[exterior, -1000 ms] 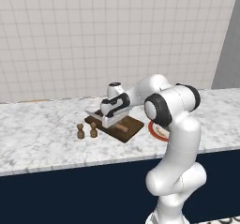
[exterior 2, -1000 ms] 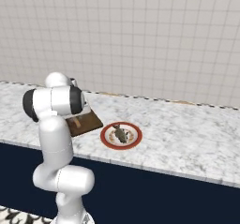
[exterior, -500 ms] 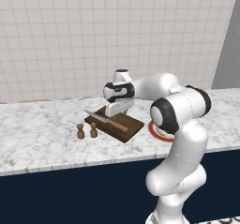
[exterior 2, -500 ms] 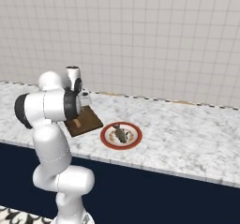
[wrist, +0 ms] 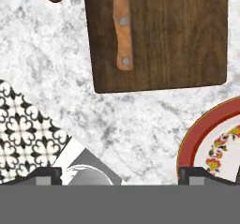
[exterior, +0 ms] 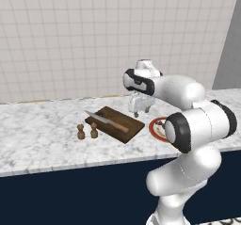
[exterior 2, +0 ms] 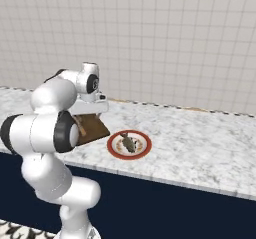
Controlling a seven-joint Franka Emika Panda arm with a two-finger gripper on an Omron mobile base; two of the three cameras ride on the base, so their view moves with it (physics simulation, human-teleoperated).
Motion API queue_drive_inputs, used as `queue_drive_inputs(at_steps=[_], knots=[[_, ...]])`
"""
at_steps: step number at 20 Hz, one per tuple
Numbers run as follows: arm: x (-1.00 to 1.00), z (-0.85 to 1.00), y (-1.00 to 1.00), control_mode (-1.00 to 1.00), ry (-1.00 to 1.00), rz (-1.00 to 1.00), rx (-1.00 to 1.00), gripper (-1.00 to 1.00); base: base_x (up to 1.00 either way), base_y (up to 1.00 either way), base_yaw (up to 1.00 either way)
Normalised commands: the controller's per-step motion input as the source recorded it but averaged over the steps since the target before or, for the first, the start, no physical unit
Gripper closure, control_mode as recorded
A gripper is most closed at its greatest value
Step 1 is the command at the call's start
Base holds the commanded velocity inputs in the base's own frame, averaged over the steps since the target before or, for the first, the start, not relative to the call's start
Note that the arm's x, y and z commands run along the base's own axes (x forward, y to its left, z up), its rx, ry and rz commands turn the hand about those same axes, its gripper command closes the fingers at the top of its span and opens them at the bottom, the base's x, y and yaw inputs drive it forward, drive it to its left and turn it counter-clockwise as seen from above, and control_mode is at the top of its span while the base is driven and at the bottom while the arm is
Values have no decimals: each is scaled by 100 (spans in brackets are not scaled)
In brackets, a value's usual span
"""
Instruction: Pick up the knife from the drawer and place it on the cutting board. Then place the meat from the plate to the cutting board.
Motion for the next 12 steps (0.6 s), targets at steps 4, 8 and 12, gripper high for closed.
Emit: queue_drive_inputs(at_steps=[4, 8, 12], knots=[[-86, -5, -98, -100, 0, 28, -13, -100, 0, 0, 0], [-17, -21, -100, -100, 0, 4, -6, -100, 0, 0, 0], [0, -13, -100, -100, 0, 0, 6, -100, 0, 0, 0]])
